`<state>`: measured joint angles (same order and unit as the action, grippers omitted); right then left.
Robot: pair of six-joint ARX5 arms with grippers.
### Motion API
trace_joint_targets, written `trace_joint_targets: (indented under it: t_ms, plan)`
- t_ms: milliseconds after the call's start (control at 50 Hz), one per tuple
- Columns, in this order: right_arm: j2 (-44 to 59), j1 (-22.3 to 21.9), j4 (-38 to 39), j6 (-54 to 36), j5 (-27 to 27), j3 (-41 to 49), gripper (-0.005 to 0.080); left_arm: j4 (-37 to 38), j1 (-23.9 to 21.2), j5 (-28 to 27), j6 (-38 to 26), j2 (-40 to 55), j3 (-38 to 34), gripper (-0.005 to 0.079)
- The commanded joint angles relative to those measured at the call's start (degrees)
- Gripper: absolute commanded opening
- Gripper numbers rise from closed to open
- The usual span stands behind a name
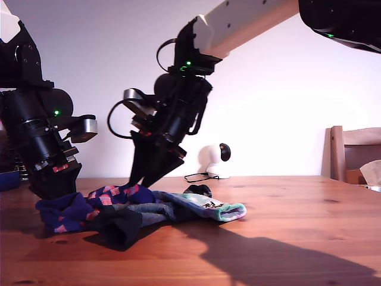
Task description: Fold the socks in front of you. After folding them, place them to the left side.
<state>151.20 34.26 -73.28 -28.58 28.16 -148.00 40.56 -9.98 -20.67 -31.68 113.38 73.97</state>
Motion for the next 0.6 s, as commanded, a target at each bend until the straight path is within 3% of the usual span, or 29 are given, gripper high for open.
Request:
trace_joint_targets:
  t_ms: [0, 580]
  plan:
    - [-1.99, 0.22, 0.02, -0.28, 0.24, 0.68, 0.0285, 0.63, 0.26, 2.12, -0.31, 3.28, -2.93, -0.0021]
    - [0.92, 0.17, 0.57, -1.46, -0.22, 1.01, 0.0257, 1.42, 0.26, 2.08, -0.28, 3.28, -2.93, -0.0021]
